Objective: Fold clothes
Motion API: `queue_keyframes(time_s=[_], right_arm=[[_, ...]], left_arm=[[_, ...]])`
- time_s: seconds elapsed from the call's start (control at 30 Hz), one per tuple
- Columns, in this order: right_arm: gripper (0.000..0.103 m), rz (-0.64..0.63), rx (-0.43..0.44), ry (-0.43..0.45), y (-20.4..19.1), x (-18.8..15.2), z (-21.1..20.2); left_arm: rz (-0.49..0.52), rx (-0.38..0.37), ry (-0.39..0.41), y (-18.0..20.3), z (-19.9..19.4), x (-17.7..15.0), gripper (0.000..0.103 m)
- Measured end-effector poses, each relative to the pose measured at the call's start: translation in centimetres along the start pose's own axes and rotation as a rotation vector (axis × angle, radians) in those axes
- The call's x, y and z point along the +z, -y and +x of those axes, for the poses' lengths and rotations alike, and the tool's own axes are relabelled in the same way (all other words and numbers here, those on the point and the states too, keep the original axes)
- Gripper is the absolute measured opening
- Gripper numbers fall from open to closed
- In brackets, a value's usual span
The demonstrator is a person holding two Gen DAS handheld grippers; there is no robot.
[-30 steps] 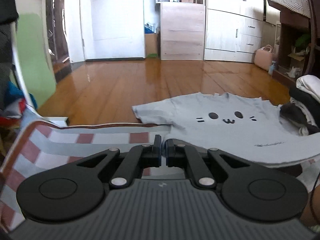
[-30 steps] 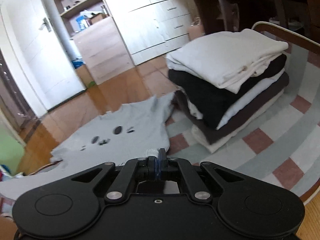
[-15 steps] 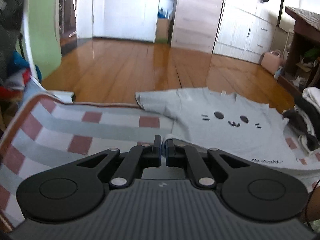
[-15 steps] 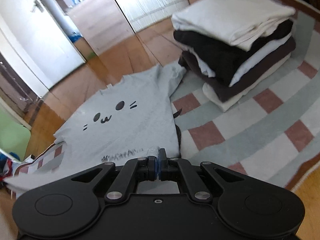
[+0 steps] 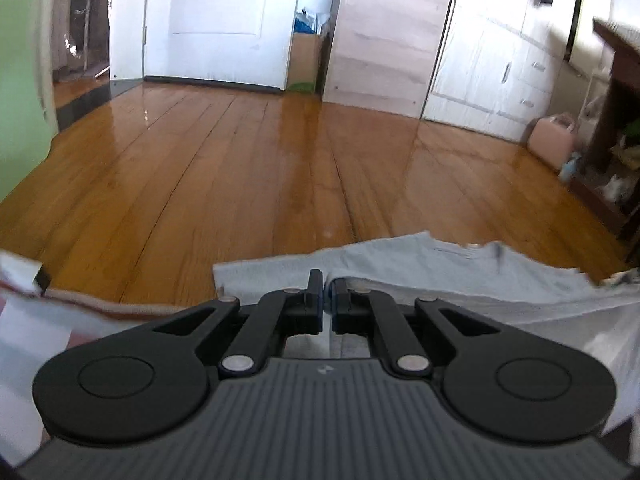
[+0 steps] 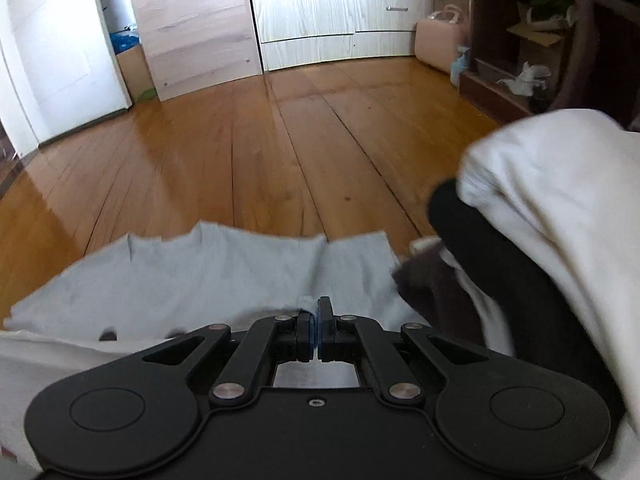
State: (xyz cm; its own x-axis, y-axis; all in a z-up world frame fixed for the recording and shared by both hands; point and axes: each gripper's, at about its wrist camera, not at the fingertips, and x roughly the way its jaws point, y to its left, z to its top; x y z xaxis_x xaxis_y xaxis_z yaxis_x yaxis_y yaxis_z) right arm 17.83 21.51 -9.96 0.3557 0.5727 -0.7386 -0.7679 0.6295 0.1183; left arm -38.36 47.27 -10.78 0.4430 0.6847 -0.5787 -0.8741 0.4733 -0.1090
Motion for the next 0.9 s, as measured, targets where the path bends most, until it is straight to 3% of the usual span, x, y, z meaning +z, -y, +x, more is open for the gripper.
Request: queue_keyframes(time_s=[0.23,0.43,0.53,0.67,0.73,0.77,0.8,0.83,0.87,0.9], right_arm=[[0.001,0.045,-0.034,-0.022,0.0,2.7,6.6],[0.001,0.034,-0.043,-0.025,-0.6,5.7,10.3],[0.001,0.023,-0.066,-0.053,-0.9,7.1,12.5],[0.000,0.008,-0.125,-0.125,-1.0,8.3,15.7],[0.001,0.025,-0.142,-0.144,-0.8,8.9,17.0],[0.001,0.041,-0.138,-0.152,-0.6,9.2,17.6],[0.003,0.067,-0.116,-0.161,-0.2,9.5,18.2],[0.014,0.094,-0.077,-0.177,0.2,9.7,18.9],[0.031,0.126,-0.008,-0.209,0.9,9.9,19.6],[0.037,0.155,0.046,-0.227,1.7,10.1,20.1]], left_arm=[[0.014,-0.046,-0.084,-0.7,9.7,2.1,0.004],[0.039,-0.045,-0.142,-0.6,15.0,3.9,0.004],[0.126,-0.039,-0.167,0.4,18.0,5.2,0.004],[0.061,-0.057,-0.260,0.1,22.8,6.1,0.005],[0.025,-0.076,-0.285,-0.1,24.5,6.3,0.012],[0.023,-0.058,-0.310,-0.1,25.3,6.3,0.024],[0.021,-0.035,-0.337,-0.1,26.2,6.3,0.044],[0.021,0.002,-0.353,-0.1,26.5,6.3,0.054],[0.021,0.041,-0.365,-0.2,26.6,6.3,0.061],[0.010,0.032,-0.335,-0.4,25.8,6.1,0.062]])
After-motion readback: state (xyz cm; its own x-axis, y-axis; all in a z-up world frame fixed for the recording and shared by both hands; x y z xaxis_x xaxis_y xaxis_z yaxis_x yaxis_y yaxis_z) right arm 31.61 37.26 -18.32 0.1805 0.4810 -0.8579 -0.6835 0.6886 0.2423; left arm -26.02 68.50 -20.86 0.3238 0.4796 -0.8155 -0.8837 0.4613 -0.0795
